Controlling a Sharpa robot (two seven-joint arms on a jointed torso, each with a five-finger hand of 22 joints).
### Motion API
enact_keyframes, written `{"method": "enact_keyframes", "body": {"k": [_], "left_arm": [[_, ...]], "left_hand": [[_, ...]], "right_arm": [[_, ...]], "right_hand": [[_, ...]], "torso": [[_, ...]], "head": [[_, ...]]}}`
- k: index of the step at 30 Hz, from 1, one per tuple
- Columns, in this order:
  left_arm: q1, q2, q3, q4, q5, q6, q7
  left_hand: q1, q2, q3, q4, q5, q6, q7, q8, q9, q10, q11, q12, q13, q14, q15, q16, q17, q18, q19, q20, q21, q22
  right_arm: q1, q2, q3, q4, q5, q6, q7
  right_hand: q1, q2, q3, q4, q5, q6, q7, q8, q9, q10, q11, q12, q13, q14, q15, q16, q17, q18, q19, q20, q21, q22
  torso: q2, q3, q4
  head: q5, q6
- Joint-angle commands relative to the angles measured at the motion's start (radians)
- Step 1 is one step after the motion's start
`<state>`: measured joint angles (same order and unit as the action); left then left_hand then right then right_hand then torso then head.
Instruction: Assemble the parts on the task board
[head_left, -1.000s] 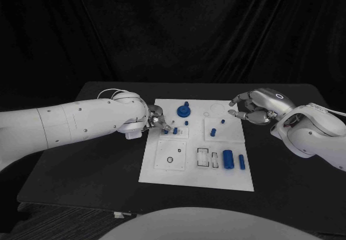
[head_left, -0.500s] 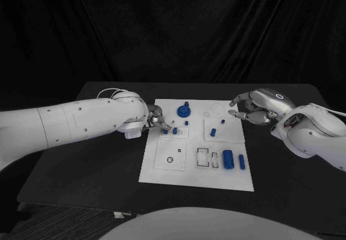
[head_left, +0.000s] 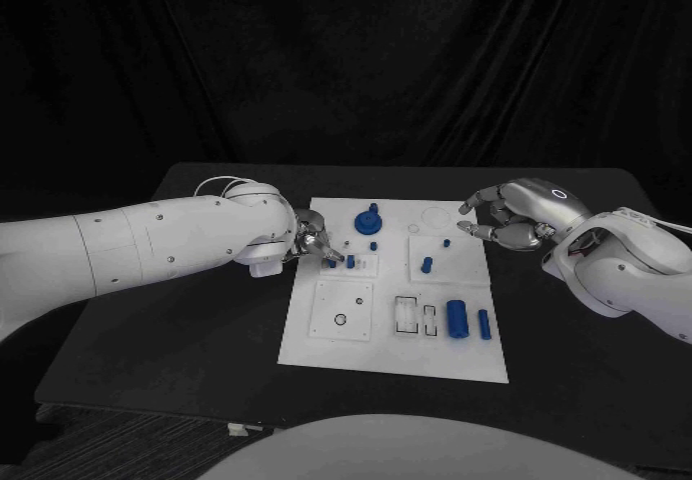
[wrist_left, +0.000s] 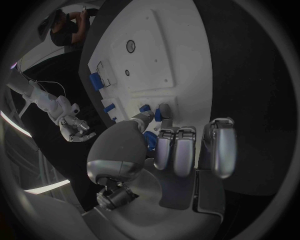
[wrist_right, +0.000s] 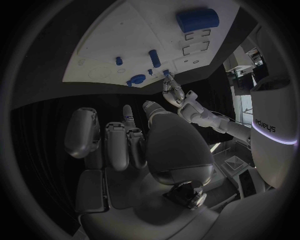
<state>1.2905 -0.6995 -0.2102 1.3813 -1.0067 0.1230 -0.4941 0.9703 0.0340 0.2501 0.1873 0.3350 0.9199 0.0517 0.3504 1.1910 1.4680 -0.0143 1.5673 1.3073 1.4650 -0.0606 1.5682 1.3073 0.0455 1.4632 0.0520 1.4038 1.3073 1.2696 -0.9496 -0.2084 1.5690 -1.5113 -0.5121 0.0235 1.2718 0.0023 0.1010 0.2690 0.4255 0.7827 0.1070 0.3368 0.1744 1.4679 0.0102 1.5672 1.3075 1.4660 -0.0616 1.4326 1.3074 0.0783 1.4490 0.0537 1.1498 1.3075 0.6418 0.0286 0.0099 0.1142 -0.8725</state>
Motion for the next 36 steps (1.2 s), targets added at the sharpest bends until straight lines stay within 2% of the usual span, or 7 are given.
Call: {"method": "enact_keyframes", "body": {"k": [1, 15, 23, 26, 27, 31, 36], "left_arm": [[-0.003, -0.002, -0.003, 0.001, 0.002, 0.022, 0.003], [-0.003, -0.005, -0.003, 0.002, 0.002, 0.029, -0.004], [-0.003, -0.007, -0.003, 0.002, 0.002, 0.035, -0.009], [-0.003, -0.007, -0.003, 0.003, 0.002, 0.038, -0.011], [-0.003, -0.006, -0.003, 0.002, 0.002, 0.038, -0.011], [-0.003, -0.005, -0.003, 0.002, 0.002, 0.04, -0.015], [-0.004, -0.005, -0.003, 0.0, 0.002, 0.036, -0.016]], "left_hand": [[0.01, 0.003, 0.001, -0.005, 0.008, -0.009, 0.0, -0.004, 0.001, 0.103, 0.001, 0.004, 0.263, 0.106, 0.001, 0.003, 0.263, 0.002, -0.007, 0.001, -0.006, 0.197], [0.009, 0.001, 0.0, -0.005, 0.006, -0.007, 0.0, -0.003, 0.001, 0.103, 0.001, 0.004, 0.263, 0.106, 0.001, 0.003, 0.263, 0.002, -0.008, 0.001, -0.007, 0.197], [0.011, -0.001, -0.005, -0.003, -0.039, -0.003, 0.0, -0.003, 0.003, 0.103, 0.001, 0.004, 0.263, 0.106, 0.0, 0.003, 0.263, 0.002, -0.007, 0.001, -0.008, 0.198], [0.009, 0.0, -0.013, 0.002, -0.084, -0.004, 0.001, -0.004, 0.003, 0.103, 0.002, 0.004, 0.263, 0.106, 0.001, 0.003, 0.263, 0.002, -0.007, 0.001, -0.01, 0.199], [0.001, 0.0, -0.023, 0.011, -0.121, -0.004, 0.003, -0.005, 0.003, 0.103, 0.003, 0.004, 0.263, 0.106, 0.002, 0.003, 0.263, 0.002, -0.007, 0.002, -0.011, 0.199], [-0.031, -0.001, -0.062, 0.051, -0.21, -0.008, 0.008, -0.016, -0.003, 0.103, 0.008, 0.004, 0.263, 0.106, 0.005, 0.003, 0.263, 0.002, -0.007, 0.005, -0.013, 0.199], [-0.075, 0.006, -0.111, 0.101, -0.268, -0.005, 0.011, -0.021, -0.006, 0.103, 0.011, 0.004, 0.263, 0.106, 0.008, 0.003, 0.263, 0.002, -0.006, 0.008, -0.015, 0.2]], "right_arm": [[-0.003, 0.0, 0.001, 0.0, -0.002, 0.008, -0.02], [-0.006, 0.001, 0.001, -0.004, -0.002, 0.012, -0.02], [-0.007, 0.002, 0.001, -0.005, -0.002, 0.014, -0.021], [-0.007, 0.003, 0.001, -0.006, -0.002, 0.015, -0.021], [-0.007, 0.003, 0.001, -0.006, -0.002, 0.015, -0.021], [-0.007, 0.004, 0.001, -0.006, -0.002, 0.016, -0.021], [-0.007, 0.003, 0.001, -0.006, -0.002, 0.016, -0.021]], "right_hand": [[0.009, -0.002, 0.007, 0.0, 0.006, 0.005, 0.004, -0.001, -0.001, 0.103, 0.007, 0.004, 0.263, 0.074, 0.009, -0.006, 0.125, 0.003, 0.003, 0.0, -0.002, 0.155], [0.011, -0.002, 0.008, -0.001, 0.012, 0.006, 0.004, -0.001, -0.002, 0.103, 0.007, 0.004, 0.263, 0.073, 0.009, -0.007, 0.124, 0.003, 0.003, 0.0, -0.004, 0.155], [0.011, -0.002, 0.008, -0.001, 0.012, 0.006, 0.004, -0.001, -0.002, 0.103, 0.007, 0.004, 0.263, 0.073, 0.009, -0.007, 0.124, 0.003, 0.003, 0.0, -0.004, 0.155], [0.011, -0.002, 0.008, -0.001, 0.012, 0.006, 0.004, -0.001, -0.002, 0.103, 0.007, 0.004, 0.263, 0.073, 0.009, -0.007, 0.124, 0.003, 0.003, 0.0, -0.004, 0.155], [0.011, -0.002, 0.008, -0.001, 0.012, 0.006, 0.004, -0.001, -0.002, 0.103, 0.007, 0.004, 0.263, 0.073, 0.009, -0.007, 0.124, 0.003, 0.003, 0.0, -0.004, 0.155], [0.012, -0.002, 0.009, -0.001, 0.015, 0.006, 0.004, -0.001, -0.002, 0.103, 0.007, 0.004, 0.263, 0.073, 0.009, -0.008, 0.123, 0.003, 0.003, 0.0, -0.005, 0.154], [0.013, -0.003, 0.009, -0.001, 0.016, 0.006, 0.004, -0.001, -0.002, 0.103, 0.007, 0.004, 0.263, 0.073, 0.009, -0.008, 0.123, 0.003, 0.003, 0.0, -0.006, 0.154]], "torso": [[0.0, 0.0, 0.0005], [-0.001, 0.0006, 0.0003], [0.0, 0.0001, 0.0003], [0.0, 0.0, 0.0004], [0.0, 0.0001, 0.0006], [0.0, 0.0003, 0.0005], [0.001, 0.0007, 0.001]], "head": [[-0.001, 0.0], [0.002, 0.0], [0.004, 0.0], [0.005, 0.0], [0.005, 0.0], [0.006, 0.0], [0.006, 0.0]]}}
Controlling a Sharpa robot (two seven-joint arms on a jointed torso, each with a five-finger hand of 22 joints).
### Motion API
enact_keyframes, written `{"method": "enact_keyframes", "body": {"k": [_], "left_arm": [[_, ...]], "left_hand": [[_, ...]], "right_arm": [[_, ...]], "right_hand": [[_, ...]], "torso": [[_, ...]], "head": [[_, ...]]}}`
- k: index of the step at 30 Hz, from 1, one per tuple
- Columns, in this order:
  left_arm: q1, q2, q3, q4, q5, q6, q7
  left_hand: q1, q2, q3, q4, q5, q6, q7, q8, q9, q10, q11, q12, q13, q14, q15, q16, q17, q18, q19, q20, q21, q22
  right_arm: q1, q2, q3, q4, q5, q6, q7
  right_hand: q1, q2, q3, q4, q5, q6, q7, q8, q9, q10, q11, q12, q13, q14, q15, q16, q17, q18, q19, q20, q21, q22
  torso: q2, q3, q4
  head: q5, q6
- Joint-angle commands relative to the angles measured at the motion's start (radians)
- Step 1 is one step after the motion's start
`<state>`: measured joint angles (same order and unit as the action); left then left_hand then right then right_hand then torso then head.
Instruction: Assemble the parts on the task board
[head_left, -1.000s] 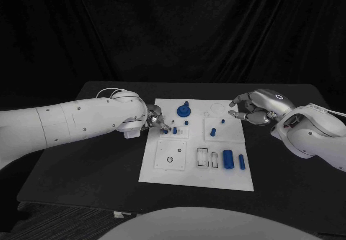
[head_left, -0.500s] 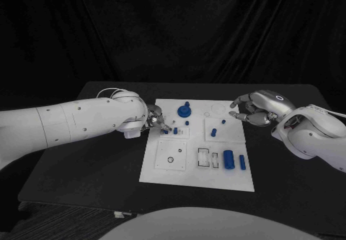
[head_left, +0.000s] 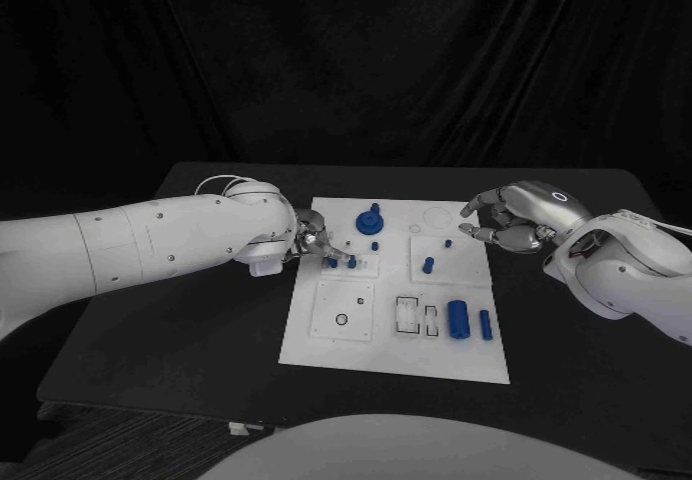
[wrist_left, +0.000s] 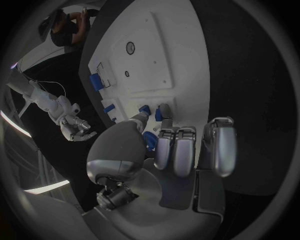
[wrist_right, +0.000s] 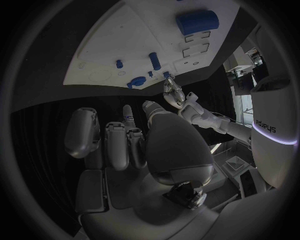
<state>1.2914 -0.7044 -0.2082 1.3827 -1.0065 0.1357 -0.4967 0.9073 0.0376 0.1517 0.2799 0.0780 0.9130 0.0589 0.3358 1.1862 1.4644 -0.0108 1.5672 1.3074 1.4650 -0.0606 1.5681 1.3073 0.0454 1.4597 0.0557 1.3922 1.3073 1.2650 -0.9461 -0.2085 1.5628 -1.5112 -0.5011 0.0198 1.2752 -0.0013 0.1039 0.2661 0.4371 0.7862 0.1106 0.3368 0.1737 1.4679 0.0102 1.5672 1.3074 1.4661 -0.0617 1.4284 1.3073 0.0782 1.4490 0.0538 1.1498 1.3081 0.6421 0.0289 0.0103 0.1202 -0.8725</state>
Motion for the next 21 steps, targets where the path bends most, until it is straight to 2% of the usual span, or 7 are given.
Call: {"method": "enact_keyframes", "body": {"k": [1, 2, 6, 10, 15, 17, 21], "left_arm": [[-0.004, -0.001, -0.005, -0.001, 0.002, 0.02, -0.012], [-0.004, -0.002, -0.005, 0.0, 0.002, 0.012, -0.008], [-0.004, -0.006, -0.005, 0.0, 0.002, 0.001, -0.004], [-0.005, -0.008, -0.005, 0.001, 0.002, -0.005, 0.0], [-0.005, -0.008, -0.005, 0.002, 0.002, -0.008, 0.005], [-0.005, -0.008, -0.005, 0.001, 0.002, -0.011, 0.01], [-0.005, -0.008, -0.005, 0.002, 0.002, -0.017, 0.022]], "left_hand": [[-0.028, 0.008, -0.025, 0.011, -0.015, 0.004, 0.004, -0.005, 0.0, 0.106, 0.007, 0.004, 0.263, 0.106, 0.008, 0.003, 0.263, 0.002, -0.003, 0.004, -0.004, 0.2], [-0.06, 0.019, -0.05, 0.012, -0.016, 0.008, 0.003, 0.001, 0.007, 0.106, 0.007, 0.004, 0.263, 0.106, 0.008, 0.003, 0.263, 0.003, -0.002, 0.004, -0.005, 0.2], [-0.092, 0.035, -0.085, 0.013, -0.014, 0.011, 0.0, 0.029, 0.035, 0.106, 0.005, 0.004, 0.263, 0.106, 0.007, 0.003, 0.263, 0.003, -0.002, 0.003, -0.005, 0.2], [-0.109, 0.058, -0.118, 0.013, 0.008, 0.002, -0.003, 0.064, 0.078, 0.106, 0.002, 0.004, 0.263, 0.106, 0.005, 0.003, 0.263, 0.002, -0.001, 0.001, -0.005, 0.2], [-0.112, 0.069, -0.131, 0.014, 0.024, -0.004, -0.004, 0.075, 0.094, 0.106, 0.001, 0.004, 0.263, 0.106, 0.004, 0.003, 0.263, 0.003, -0.001, 0.001, -0.006, 0.2], [-0.116, 0.081, -0.142, 0.013, 0.045, -0.008, -0.005, 0.085, 0.107, 0.106, 0.0, 0.004, 0.263, 0.106, 0.003, 0.003, 0.263, 0.003, -0.002, 0.0, -0.007, 0.2], [-0.115, 0.091, -0.152, 0.013, 0.063, -0.011, -0.006, 0.093, 0.118, 0.106, 0.0, 0.004, 0.263, 0.106, 0.003, 0.003, 0.263, 0.003, -0.001, 0.0, -0.006, 0.2]], "right_arm": [[-0.003, 0.0, 0.001, 0.0, -0.002, 0.005, -0.017], [-0.003, -0.001, 0.001, 0.0, -0.002, 0.005, -0.017], [-0.003, -0.001, 0.001, 0.0, -0.002, 0.005, -0.017], [-0.003, 0.0, 0.001, 0.0, -0.002, 0.005, -0.017], [-0.003, 0.0, 0.001, 0.0, -0.002, 0.004, -0.016], [-0.003, 0.0, 0.001, 0.0, -0.002, 0.004, -0.016], [-0.003, 0.0, 0.001, 0.0, -0.002, 0.003, -0.016]], "right_hand": [[0.009, 0.001, 0.007, 0.001, 0.004, 0.003, 0.001, -0.001, -0.001, 0.103, 0.007, 0.004, 0.263, 0.073, 0.009, -0.004, 0.123, 0.003, 0.003, 0.0, -0.006, 0.154], [0.009, 0.001, 0.007, 0.001, 0.004, 0.003, 0.001, -0.001, -0.001, 0.103, 0.007, 0.004, 0.263, 0.073, 0.009, -0.004, 0.123, 0.003, 0.003, 0.0, -0.006, 0.154], [0.01, 0.001, 0.007, 0.001, 0.005, 0.003, 0.001, -0.001, -0.002, 0.103, 0.007, 0.004, 0.263, 0.073, 0.009, -0.003, 0.123, 0.003, 0.003, 0.0, -0.005, 0.154], [0.01, 0.001, 0.007, 0.001, 0.005, 0.003, 0.001, -0.001, -0.002, 0.103, 0.007, 0.004, 0.263, 0.073, 0.009, -0.003, 0.123, 0.003, 0.003, 0.0, -0.005, 0.154], [0.009, 0.001, 0.007, 0.001, 0.005, 0.003, 0.001, -0.001, -0.002, 0.103, 0.007, 0.004, 0.263, 0.073, 0.009, -0.004, 0.123, 0.003, 0.003, 0.0, -0.006, 0.154], [0.009, 0.001, 0.007, 0.001, 0.005, 0.003, 0.001, -0.001, -0.002, 0.103, 0.007, 0.004, 0.263, 0.073, 0.009, -0.004, 0.123, 0.003, 0.003, 0.0, -0.006, 0.154], [0.009, 0.001, 0.007, 0.001, 0.005, 0.003, 0.001, -0.001, -0.002, 0.103, 0.007, 0.004, 0.263, 0.073, 0.009, -0.004, 0.123, 0.003, 0.003, 0.0, -0.006, 0.154]], "torso": [[0.0, 0.0004, 0.0004], [0.0, 0.0002, 0.0001], [0.0, -0.0002, -0.0005], [0.0, 0.0, -0.0007], [0.0, 0.0004, -0.0009], [0.0, 0.0003, -0.0004], [0.0, 0.0005, 0.0002]], "head": [[-0.001, 0.0], [-0.001, 0.0], [0.0, 0.0], [0.001, 0.0], [0.0, 0.0], [0.0, 0.0], [-0.001, 0.0]]}}
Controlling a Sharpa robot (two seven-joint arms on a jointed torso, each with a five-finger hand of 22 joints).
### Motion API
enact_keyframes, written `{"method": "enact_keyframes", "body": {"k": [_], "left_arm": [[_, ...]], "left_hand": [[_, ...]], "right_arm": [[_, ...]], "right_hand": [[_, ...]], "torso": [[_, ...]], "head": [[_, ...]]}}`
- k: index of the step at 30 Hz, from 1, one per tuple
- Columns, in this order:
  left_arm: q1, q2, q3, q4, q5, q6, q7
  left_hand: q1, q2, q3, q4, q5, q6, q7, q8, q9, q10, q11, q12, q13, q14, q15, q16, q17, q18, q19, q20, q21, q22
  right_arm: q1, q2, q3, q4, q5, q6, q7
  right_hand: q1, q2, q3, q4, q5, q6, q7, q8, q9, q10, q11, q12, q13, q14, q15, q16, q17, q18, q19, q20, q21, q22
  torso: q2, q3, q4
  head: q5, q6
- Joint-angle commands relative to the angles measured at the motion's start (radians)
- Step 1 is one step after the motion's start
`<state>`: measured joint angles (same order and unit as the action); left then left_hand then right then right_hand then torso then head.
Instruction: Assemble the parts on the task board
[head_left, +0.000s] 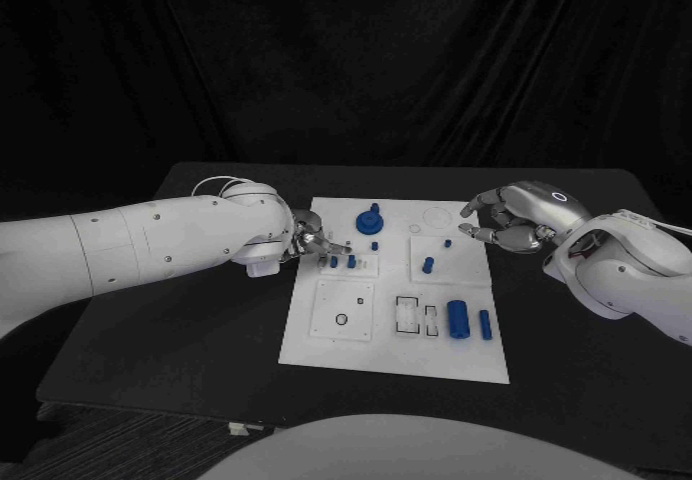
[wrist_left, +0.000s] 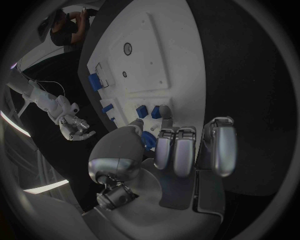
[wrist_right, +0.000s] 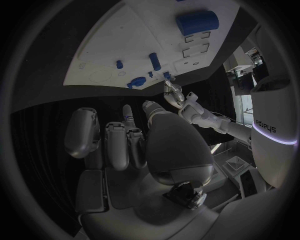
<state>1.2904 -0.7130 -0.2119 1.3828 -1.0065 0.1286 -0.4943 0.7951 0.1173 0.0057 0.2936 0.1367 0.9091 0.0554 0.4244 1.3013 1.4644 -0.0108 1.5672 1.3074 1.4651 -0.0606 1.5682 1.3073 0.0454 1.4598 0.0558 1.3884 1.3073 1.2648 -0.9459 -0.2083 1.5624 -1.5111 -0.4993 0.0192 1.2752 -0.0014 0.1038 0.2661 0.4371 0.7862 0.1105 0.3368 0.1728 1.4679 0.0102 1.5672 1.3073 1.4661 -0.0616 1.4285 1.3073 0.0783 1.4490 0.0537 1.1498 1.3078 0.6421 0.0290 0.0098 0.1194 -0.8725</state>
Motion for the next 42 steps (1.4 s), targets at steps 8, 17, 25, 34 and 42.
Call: {"method": "enact_keyframes", "body": {"k": [8, 17, 25, 34, 42], "left_arm": [[-0.003, -0.005, -0.001, 0.005, 0.001, -0.037, 0.045], [0.03, -0.051, 0.0, 0.043, -0.078, -0.185, 0.108], [0.117, -0.05, 0.0, 0.052, -0.208, -0.273, 0.299], [0.104, 0.035, 0.0, -0.042, -0.541, -0.379, 0.65], [0.042, 0.11, 0.0, -0.132, -0.658, -0.383, 0.723]], "left_hand": [[0.015, 0.021, -0.017, -0.002, 0.04, -0.022, -0.002, 0.009, 0.017, 0.106, 0.0, 0.004, 0.263, 0.106, 0.003, 0.003, 0.263, 0.003, -0.002, -0.001, -0.004, 0.2], [0.105, -0.011, -0.043, -0.005, 0.061, -0.017, -0.007, 0.026, 0.028, 0.106, -0.004, 0.004, 0.263, 0.106, -0.001, 0.003, 0.263, -0.001, 0.008, -0.003, 0.011, 0.205], [0.305, -0.036, -0.044, -0.035, 0.046, -0.151, 0.021, 0.008, 0.011, 0.094, 0.02, -0.004, 0.254, 0.106, 0.018, 0.003, 0.263, 0.011, -0.033, 0.007, -0.045, 0.188], [0.626, -0.104, 0.093, -0.114, -0.06, -0.352, 0.053, -0.362, -0.6, -0.926, 0.096, -1.1, -0.678, -0.266, 0.084, -0.337, -0.147, 0.062, -0.239, 0.081, -0.269, 0.12], [0.685, -0.129, 0.134, -0.215, -0.034, -0.173, -0.031, -0.359, -0.887, -0.873, 0.05, -1.194, -0.981, -0.231, 0.043, -0.364, -0.252, 0.06, -0.184, 0.044, -0.311, 0.117]], "right_arm": [[-0.002, 0.0, 0.001, 0.0, -0.002, 0.0, -0.017], [-0.002, -0.008, 0.001, 0.003, -0.002, -0.005, -0.02], [-0.002, -0.013, 0.001, 0.007, -0.002, -0.02, -0.015], [-0.002, -0.01, 0.001, 0.006, 0.002, -0.023, -0.006], [-0.002, -0.014, 0.001, 0.01, 0.003, -0.026, 0.0]], "right_hand": [[0.008, 0.001, 0.007, 0.003, 0.006, 0.004, 0.001, -0.001, -0.001, 0.103, 0.008, 0.004, 0.263, 0.072, 0.009, -0.008, 0.119, 0.004, 0.002, 0.0, -0.01, 0.153], [0.006, 0.001, 0.006, 0.005, 0.004, 0.004, 0.002, -0.001, -0.002, 0.103, 0.008, 0.004, 0.263, 0.071, 0.01, -0.012, 0.115, 0.005, 0.001, 0.0, -0.013, 0.152], [0.0, 0.0, 0.005, 0.011, -0.001, 0.006, 0.002, -0.001, -0.003, 0.103, 0.008, 0.004, 0.263, 0.07, 0.01, -0.016, 0.111, 0.005, 0.0, 0.001, -0.017, 0.151], [-0.001, 0.0, 0.005, 0.012, -0.002, 0.006, 0.002, -0.001, -0.003, 0.103, 0.008, 0.004, 0.263, 0.07, 0.01, -0.016, 0.111, 0.005, 0.0, 0.001, -0.016, 0.151], [-0.001, 0.0, 0.005, 0.012, -0.002, 0.006, 0.001, -0.001, -0.003, 0.103, 0.008, 0.004, 0.263, 0.07, 0.01, -0.016, 0.112, 0.005, 0.0, 0.001, -0.015, 0.152]], "torso": [[0.0, -0.0005, 0.0004], [-0.001, 0.0001, 0.0004], [-0.001, -0.001, -0.0007], [0.001, 0.0021, 0.0], [0.006, -0.0018, -0.0023]], "head": [[0.0, 0.0], [-0.013, 0.0], [-0.016, 0.0], [-0.026, 0.0], [-0.024, 0.0]]}}
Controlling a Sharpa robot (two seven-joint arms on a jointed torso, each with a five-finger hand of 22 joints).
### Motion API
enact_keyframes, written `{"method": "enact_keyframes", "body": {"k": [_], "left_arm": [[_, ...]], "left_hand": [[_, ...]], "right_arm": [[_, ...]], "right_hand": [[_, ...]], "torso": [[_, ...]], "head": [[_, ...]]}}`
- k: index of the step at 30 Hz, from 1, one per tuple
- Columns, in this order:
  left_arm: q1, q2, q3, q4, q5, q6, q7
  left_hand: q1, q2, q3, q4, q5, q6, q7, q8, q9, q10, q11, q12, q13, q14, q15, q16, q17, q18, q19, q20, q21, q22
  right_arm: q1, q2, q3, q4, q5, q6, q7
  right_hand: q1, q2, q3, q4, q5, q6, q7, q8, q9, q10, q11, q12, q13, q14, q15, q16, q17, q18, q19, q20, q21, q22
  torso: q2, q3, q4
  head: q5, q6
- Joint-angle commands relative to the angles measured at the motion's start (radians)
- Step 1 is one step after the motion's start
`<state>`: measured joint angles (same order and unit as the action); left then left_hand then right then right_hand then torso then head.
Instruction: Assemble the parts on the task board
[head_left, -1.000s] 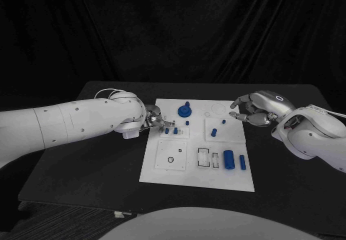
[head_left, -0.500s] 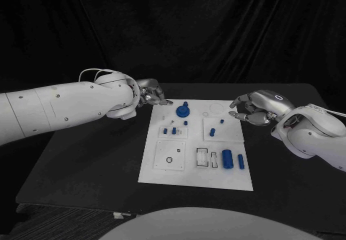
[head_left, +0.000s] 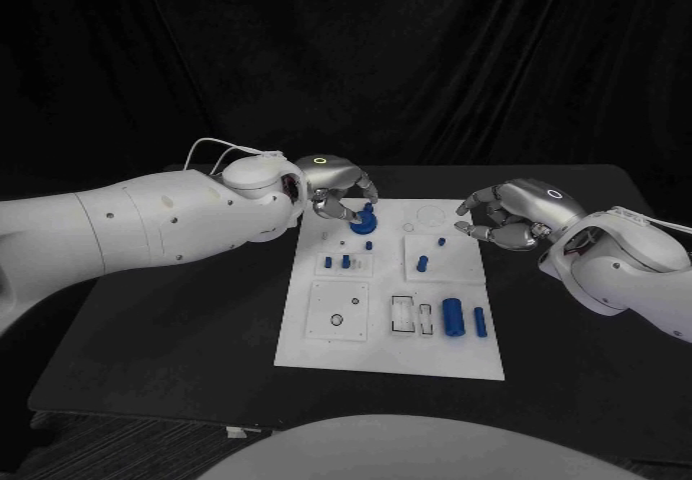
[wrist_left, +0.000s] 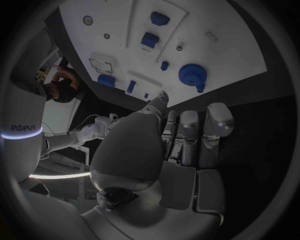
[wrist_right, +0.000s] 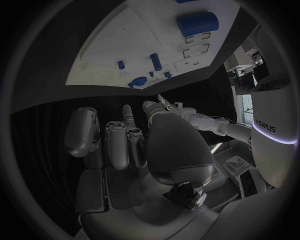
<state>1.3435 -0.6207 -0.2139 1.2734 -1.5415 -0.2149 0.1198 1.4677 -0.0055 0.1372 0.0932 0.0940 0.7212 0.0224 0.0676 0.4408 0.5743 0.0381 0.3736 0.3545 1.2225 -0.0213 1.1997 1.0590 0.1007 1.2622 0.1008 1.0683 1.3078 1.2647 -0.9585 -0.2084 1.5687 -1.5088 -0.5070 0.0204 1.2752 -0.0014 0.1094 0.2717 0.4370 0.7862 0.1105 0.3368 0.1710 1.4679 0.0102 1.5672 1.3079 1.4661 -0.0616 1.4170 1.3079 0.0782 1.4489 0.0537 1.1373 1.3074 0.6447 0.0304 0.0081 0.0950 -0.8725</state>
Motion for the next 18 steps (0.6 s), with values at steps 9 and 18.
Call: {"method": "enact_keyframes", "body": {"k": [9, 18], "left_arm": [[-0.044, 0.075, 0.002, -0.086, -0.143, -0.023, 0.108], [-0.056, 0.103, 0.002, -0.107, -0.146, 0.012, 0.094]], "left_hand": [[0.002, -0.016, 0.014, -0.024, 0.008, 0.056, 0.017, 0.002, -0.078, 0.108, 0.005, 0.042, -0.065, 0.03, 0.009, 0.029, -0.013, -0.005, 0.054, -0.004, 0.05, 0.136], [-0.016, -0.025, 0.028, -0.014, -0.003, 0.123, 0.037, 0.023, -0.103, 0.192, 0.0, 0.066, -0.085, 0.036, 0.009, 0.043, -0.027, -0.007, 0.067, -0.005, 0.059, 0.139]], "right_arm": [[-0.002, -0.002, 0.001, 0.004, 0.0, -0.017, 0.001], [-0.002, 0.001, 0.001, 0.002, 0.0, -0.016, 0.002]], "right_hand": [[-0.001, 0.0, -0.001, 0.006, -0.002, 0.006, 0.001, -0.001, -0.001, 0.103, 0.008, 0.004, 0.263, 0.07, 0.01, -0.004, 0.111, 0.005, 0.0, 0.001, -0.003, 0.152], [0.0, 0.001, 0.0, 0.006, -0.002, 0.007, 0.001, -0.001, -0.002, 0.103, 0.008, 0.004, 0.263, 0.07, 0.01, -0.005, 0.11, 0.005, 0.001, 0.001, -0.002, 0.152]], "torso": [[0.003, -0.0077, 0.0013], [0.002, -0.007, 0.0012]], "head": [[0.001, 0.0], [0.001, 0.0]]}}
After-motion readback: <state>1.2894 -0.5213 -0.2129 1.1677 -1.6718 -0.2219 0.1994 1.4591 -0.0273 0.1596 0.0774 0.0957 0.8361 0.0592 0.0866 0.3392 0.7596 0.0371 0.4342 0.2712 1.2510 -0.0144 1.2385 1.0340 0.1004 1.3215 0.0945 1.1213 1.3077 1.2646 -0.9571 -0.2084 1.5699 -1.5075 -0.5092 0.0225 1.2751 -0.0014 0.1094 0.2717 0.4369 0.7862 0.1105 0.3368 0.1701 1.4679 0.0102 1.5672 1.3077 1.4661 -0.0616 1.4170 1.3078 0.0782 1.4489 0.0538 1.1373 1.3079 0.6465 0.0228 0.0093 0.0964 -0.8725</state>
